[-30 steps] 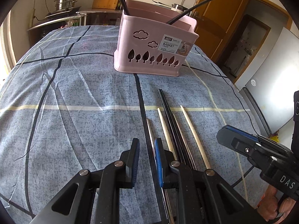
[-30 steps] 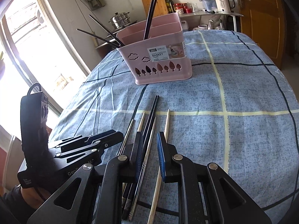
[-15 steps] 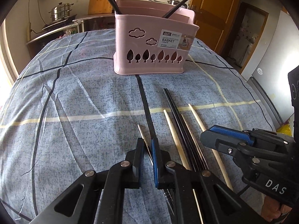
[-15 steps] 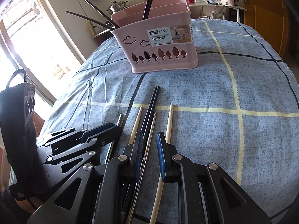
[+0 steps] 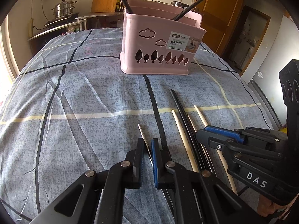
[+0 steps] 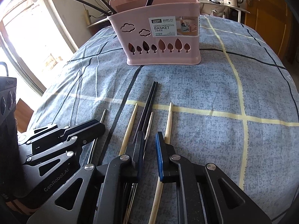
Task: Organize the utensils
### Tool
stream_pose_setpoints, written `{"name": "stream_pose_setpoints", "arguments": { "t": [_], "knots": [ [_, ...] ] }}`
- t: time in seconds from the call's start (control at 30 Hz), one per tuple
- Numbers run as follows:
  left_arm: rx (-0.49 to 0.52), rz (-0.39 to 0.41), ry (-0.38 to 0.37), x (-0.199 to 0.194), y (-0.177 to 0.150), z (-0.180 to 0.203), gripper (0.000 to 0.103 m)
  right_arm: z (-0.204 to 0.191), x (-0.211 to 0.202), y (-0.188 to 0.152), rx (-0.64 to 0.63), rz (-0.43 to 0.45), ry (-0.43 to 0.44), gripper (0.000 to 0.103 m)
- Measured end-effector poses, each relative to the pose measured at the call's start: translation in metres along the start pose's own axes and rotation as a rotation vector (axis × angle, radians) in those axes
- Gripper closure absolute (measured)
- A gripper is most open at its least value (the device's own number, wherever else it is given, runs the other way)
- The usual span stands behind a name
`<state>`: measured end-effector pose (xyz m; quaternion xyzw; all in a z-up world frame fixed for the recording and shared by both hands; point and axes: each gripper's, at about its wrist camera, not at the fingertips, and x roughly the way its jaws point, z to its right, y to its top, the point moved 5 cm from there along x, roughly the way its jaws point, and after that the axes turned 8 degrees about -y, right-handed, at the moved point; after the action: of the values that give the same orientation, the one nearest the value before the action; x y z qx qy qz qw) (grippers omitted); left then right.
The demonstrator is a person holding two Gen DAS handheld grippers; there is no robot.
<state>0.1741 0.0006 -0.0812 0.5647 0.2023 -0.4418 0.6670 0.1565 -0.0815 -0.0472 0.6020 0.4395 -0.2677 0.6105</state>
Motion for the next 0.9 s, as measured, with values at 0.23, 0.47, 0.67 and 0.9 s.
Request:
{"name": "stream_pose_setpoints", "arguments": {
  "t": [0.23,0.47,0.67,0.9],
  "knots": [
    [-0.001,-0.007,-0.011,0.001,0.000,0.001,0.094,0.001,-0.001,-0.002,-0.022,-0.015,-0.042,0.093],
    [0.004,-0.010,-0.005,0.000,0.000,-0.001,0.094,0.004,-0.001,-0.003,-0.018,-0.030,-0.055,0.095],
    [0.005,-0.042,-0.011,0.006,0.008,0.000,0.094,0.000,0.007,0.009,-0.024,-0.050,-0.071,0.095],
    [0.049,-0.060,0.016,0.010,0.011,0.008,0.097,-0.002,0.009,0.012,-0.040,-0.055,-0.085,0.099]
  ]
}}
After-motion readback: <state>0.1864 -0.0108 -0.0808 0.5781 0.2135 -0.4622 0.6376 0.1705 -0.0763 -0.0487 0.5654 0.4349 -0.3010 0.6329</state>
